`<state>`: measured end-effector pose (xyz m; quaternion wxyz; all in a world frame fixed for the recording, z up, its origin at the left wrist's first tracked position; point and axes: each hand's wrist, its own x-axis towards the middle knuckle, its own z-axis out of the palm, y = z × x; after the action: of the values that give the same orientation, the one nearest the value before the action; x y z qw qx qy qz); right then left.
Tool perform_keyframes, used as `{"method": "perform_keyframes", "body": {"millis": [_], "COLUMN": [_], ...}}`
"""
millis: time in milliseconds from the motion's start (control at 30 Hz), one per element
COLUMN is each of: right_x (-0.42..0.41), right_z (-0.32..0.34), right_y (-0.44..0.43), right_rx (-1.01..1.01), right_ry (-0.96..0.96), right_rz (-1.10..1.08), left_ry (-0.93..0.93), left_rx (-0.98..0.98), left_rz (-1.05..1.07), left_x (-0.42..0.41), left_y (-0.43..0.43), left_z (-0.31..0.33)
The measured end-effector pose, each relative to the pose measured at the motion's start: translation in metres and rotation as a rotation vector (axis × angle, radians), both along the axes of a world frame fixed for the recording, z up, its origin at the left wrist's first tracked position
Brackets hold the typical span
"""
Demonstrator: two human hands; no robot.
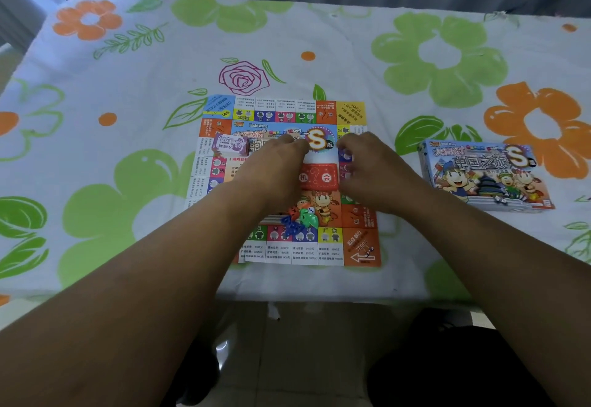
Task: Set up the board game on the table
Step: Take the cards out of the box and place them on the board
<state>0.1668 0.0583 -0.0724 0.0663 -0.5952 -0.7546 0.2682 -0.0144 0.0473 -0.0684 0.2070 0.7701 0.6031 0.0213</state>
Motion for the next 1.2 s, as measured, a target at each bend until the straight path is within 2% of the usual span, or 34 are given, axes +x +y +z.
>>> {"method": "perform_keyframes", "body": {"millis": [133,233,767,967,1133,1200], "right_x": [-0.001,-0.004,-0.012,-0.008,-0.002,-0.001], "right_z": [0.003,0.002,0.001,0.003,0.008,0.005], "right_y": [0.005,0.006,0.009,0.009,0.000,-0.005], "right_rx": [-0.161,-0.256,-0.278,-0.216,0.014,0.055], "right_ry": [0.346,0.470,0.534,0.430,-0.076,-0.174], "right_rz": [-0.351,-0.449,-0.476,-0.400,0.111,0.226], "left_ry": [-0.008,-0.009,0.004,-0.033,-0.140,-0.196], "left_rx": [0.011,0.005,0.001,-0.019,-0.102,-0.138], "left_rz": [0.002,0.012,0.005,0.033,0.132,0.181], "left_x": [0.000,0.001,0.001,0.000,-0.006,-0.010], "left_y": [0.001,0.001,0.002,0.001,0.004,0.006], "left_z": [-0.002,-0.003,-0.001,0.001,0.009,0.009]}}
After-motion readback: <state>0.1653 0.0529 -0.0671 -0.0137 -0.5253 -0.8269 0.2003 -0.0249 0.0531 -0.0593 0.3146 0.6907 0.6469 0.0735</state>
